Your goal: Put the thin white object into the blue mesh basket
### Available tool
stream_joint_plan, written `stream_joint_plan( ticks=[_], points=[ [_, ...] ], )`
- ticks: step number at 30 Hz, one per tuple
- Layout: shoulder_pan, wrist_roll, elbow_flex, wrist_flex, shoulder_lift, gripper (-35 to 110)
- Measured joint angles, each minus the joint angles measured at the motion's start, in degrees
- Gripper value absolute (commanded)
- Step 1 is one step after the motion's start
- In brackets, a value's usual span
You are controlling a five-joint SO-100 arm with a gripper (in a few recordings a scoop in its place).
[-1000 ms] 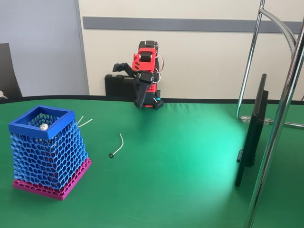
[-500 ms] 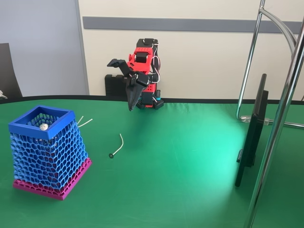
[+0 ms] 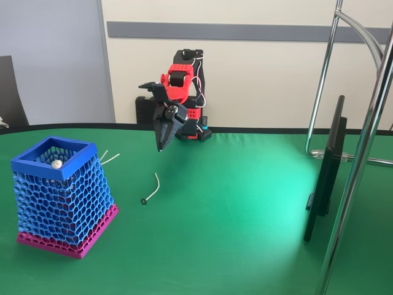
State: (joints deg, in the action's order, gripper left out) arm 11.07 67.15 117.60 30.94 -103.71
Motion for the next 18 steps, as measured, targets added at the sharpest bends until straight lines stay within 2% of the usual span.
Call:
stream_joint_plan(
  ticks=[7, 18],
  points=[
    [1.49, 9.05, -2.29, -1.41, 5.62, 1],
    [2.72, 14.59, -10.20, 2.72, 13.71, 1]
  ],
)
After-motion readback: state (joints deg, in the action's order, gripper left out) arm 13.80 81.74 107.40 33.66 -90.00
